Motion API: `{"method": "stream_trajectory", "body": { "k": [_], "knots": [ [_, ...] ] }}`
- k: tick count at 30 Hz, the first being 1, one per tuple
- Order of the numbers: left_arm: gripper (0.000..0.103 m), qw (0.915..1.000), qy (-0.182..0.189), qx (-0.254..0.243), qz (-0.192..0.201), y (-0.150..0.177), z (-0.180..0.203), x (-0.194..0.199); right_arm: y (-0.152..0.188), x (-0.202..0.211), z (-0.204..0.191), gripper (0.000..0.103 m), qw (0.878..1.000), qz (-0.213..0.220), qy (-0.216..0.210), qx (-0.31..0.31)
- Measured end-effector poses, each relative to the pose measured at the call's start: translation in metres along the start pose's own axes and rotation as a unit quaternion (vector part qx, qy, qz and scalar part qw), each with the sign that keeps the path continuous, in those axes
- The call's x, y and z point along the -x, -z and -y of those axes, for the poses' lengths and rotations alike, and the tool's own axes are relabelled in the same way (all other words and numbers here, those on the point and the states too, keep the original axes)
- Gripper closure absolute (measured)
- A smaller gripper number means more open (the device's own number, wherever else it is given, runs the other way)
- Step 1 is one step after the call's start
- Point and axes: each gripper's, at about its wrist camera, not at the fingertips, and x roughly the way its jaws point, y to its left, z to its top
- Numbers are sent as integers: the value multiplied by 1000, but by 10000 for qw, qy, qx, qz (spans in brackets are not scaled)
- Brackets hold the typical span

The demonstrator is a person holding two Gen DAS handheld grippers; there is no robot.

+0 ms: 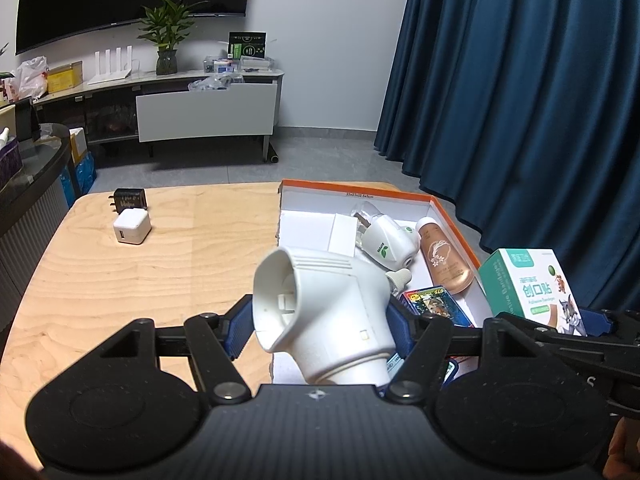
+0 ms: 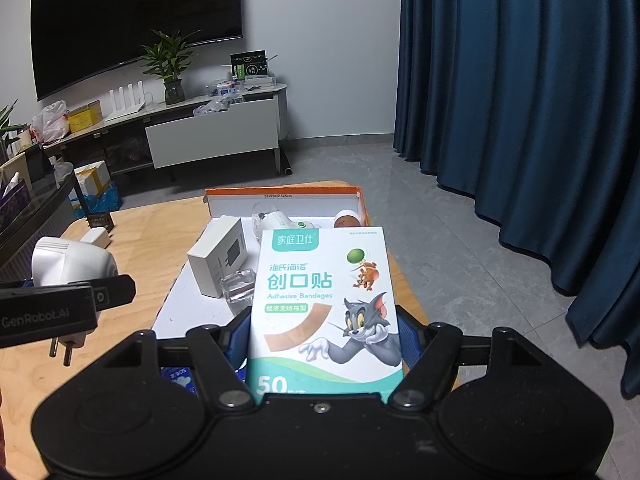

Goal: Organize rigid objects

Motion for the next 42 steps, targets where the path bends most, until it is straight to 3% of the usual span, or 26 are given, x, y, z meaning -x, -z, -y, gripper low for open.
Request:
{"method": "stream_trajectory", "body": {
  "k": [42],
  "knots": [
    [35, 9998, 106, -162, -15, -3, 2, -8, 8, -9, -3, 19, 9998, -141, -109, 34]
  ]
}}
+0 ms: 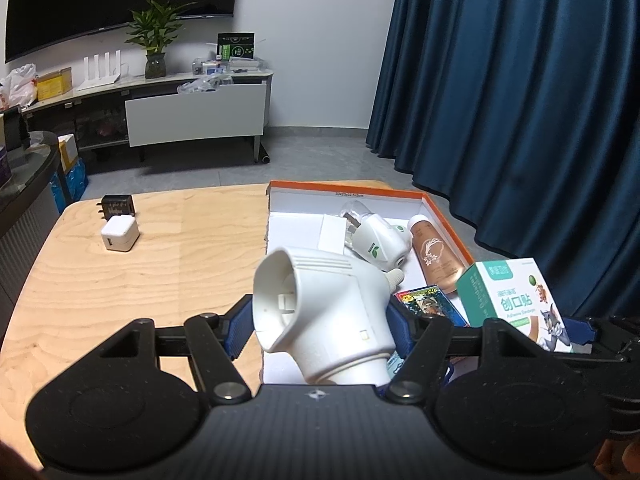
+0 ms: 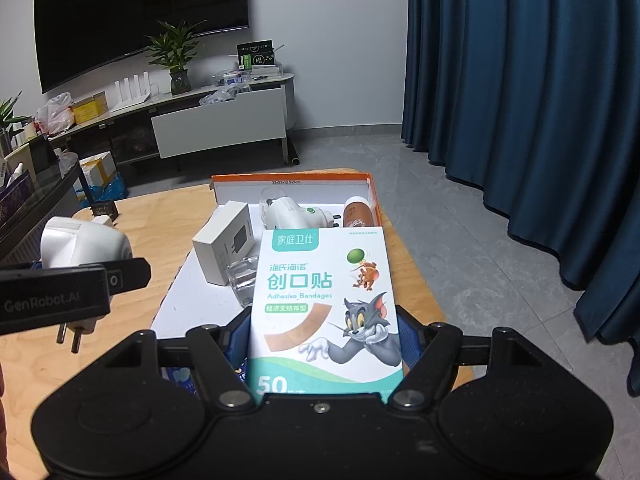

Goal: Organize rigid objects

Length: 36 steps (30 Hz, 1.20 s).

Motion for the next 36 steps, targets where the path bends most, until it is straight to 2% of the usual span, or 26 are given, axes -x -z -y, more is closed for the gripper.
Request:
{"method": "stream_trajectory", "body": {
  "k": [10, 23, 36],
  "knots": [
    [35, 9998, 125, -147, -1, -11, 8, -18, 3, -12, 2, 19, 9997, -163, -160, -132],
    [35, 9991, 361, -234, -36, -22, 19, -38, -40, -35, 34, 19, 9981, -109, -368, -487],
    [34, 9987, 429, -251, -133, -22, 20, -51, -66, -68, 32, 19, 9982, -207, -373, -422]
  ]
}}
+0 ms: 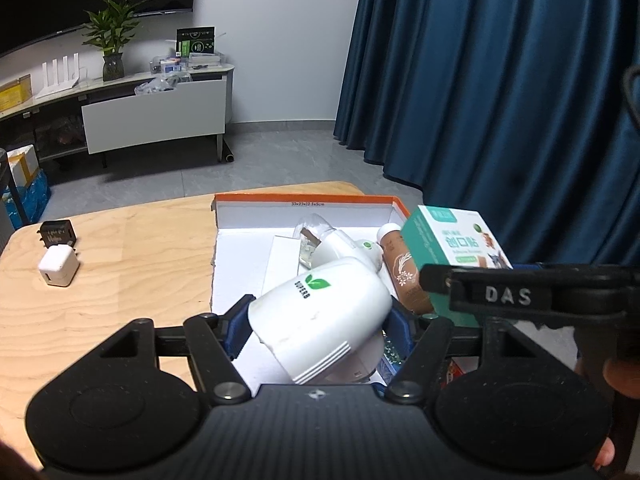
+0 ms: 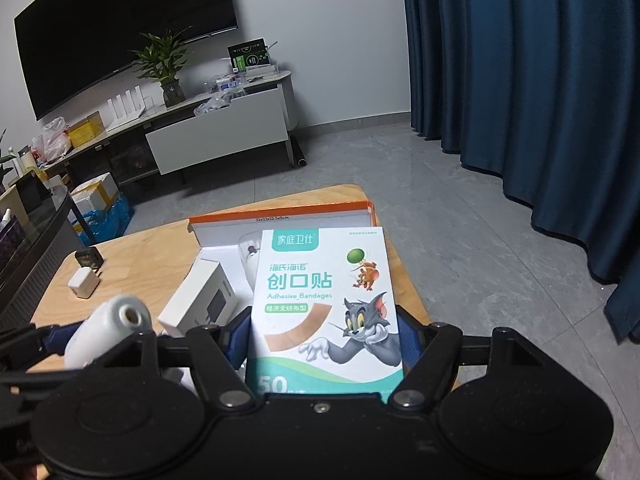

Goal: Organize rigid objects
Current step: 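Lower the bandage box into the white box and open right gripper, then open left gripper to drop the white plug adapter into the white box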

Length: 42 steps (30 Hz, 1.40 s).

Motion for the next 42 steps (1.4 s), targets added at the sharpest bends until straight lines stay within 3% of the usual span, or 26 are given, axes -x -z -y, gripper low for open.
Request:
{"method": "stream_trajectory", "body": {
  "k": [21, 35, 37, 39, 42],
  "knots": [
    [34, 9998, 144, -92, -48, 1, 12, -5, -18, -25, -7, 19, 9999, -81, -43, 42],
    [34, 9993, 325, -180, -61, 1, 21, -13, -25, -7, 1, 15, 9993, 287, -59, -230],
    [32, 9989, 424, -174, -87, 1, 22, -15, -25, -2, 1, 15, 9991, 348, -52, -220],
    [18, 9988, 469, -134, -24, 1, 22, -12, -26, 3, -1, 15, 9991, 403, -21, -158],
    [17, 9987, 471, -161, 121, -1, 20, -6, -27, 8, -4, 14, 9987, 482, 31, -134]
  ]
}}
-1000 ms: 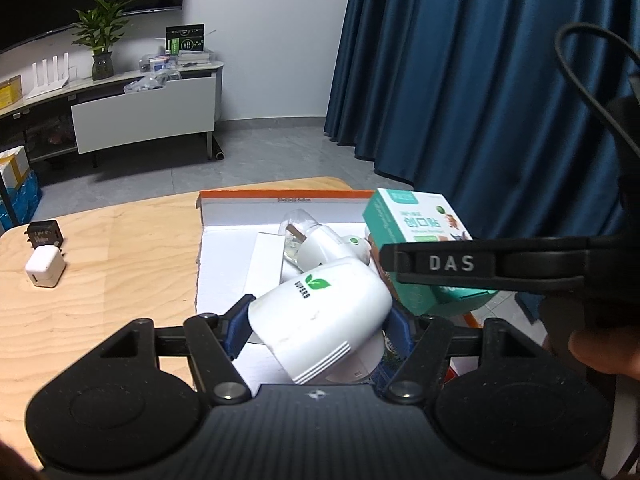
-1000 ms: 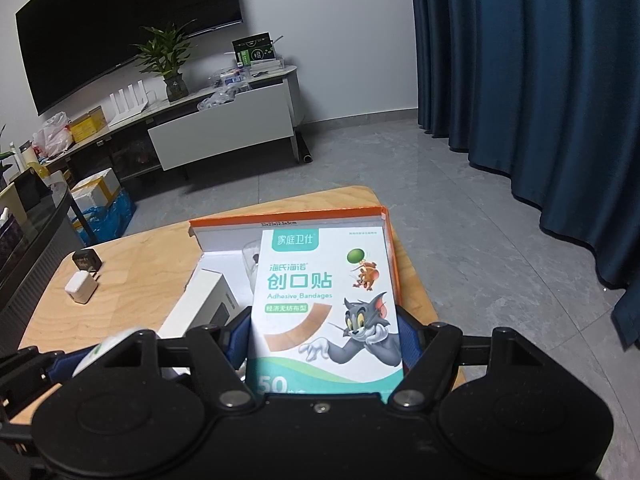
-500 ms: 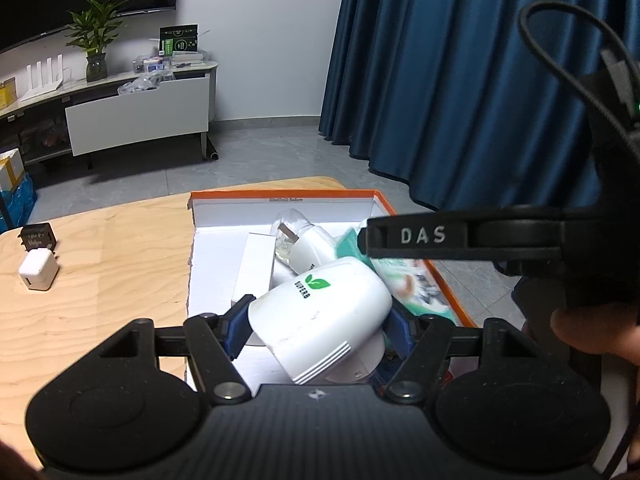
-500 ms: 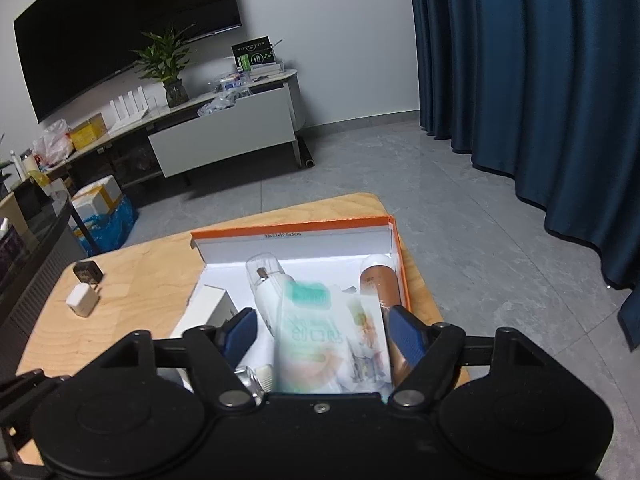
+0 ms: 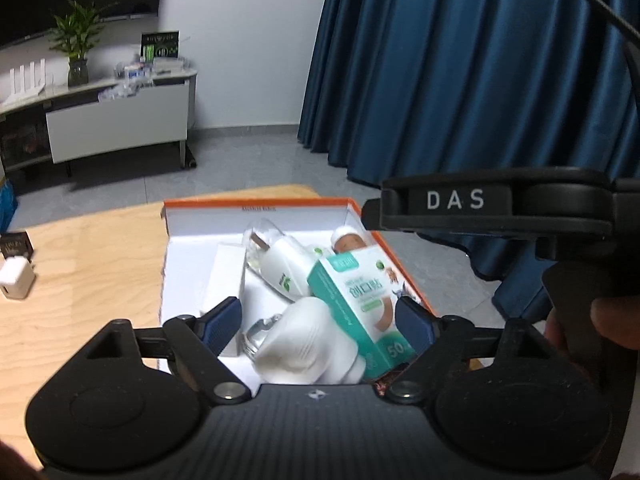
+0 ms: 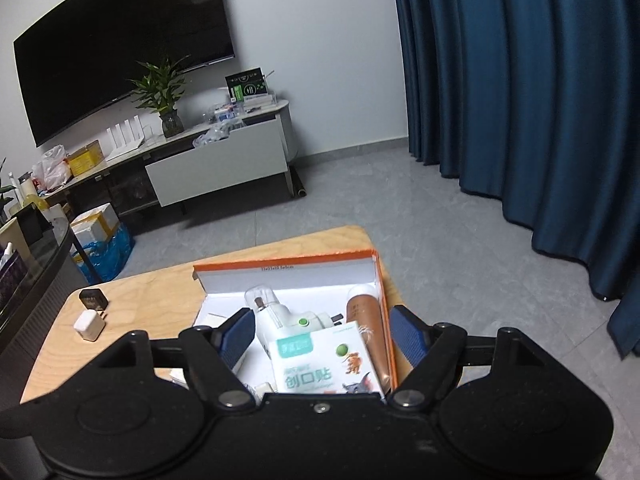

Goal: Organize rigid objects
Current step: 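Open left gripper to drop the white plug adapter into the white box, then move both tools back toward the black and white chargers, then grasp the white cube charger with right gripper while left gripper grasps the black charger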

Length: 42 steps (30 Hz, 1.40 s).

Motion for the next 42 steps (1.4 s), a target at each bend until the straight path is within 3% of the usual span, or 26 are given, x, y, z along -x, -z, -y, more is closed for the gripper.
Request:
{"method": "stream_trajectory", "body": {
  "k": [5, 13, 20, 25, 33, 42],
  "knots": [
    [17, 9995, -225, 161, 165, -2, -21, 14, -2, 5, -10, 14, 9999, 42, -77, 52],
    [17, 9917, -1161, 493, 266, 2, -97, 44, 2, -2, -56, 14, 9985, -121, -475, 256],
    [17, 9708, -2137, 1030, 346, 2, -186, 79, 16, -37, -138, 14, 9914, -533, -1080, 521],
    [14, 9591, -2507, 1236, 443, 0, -230, 99, 29, -79, -212, 14, 9818, -934, -1525, 638],
    [11, 9560, -2540, 1398, 447, -1, -273, 98, 46, -144, -302, 14, 9785, -1105, -1598, 694],
    [5, 9641, -2326, 1185, 495, -5, -294, 65, 53, -203, -336, 15, 9840, -1118, -1197, 702]
  ]
}}
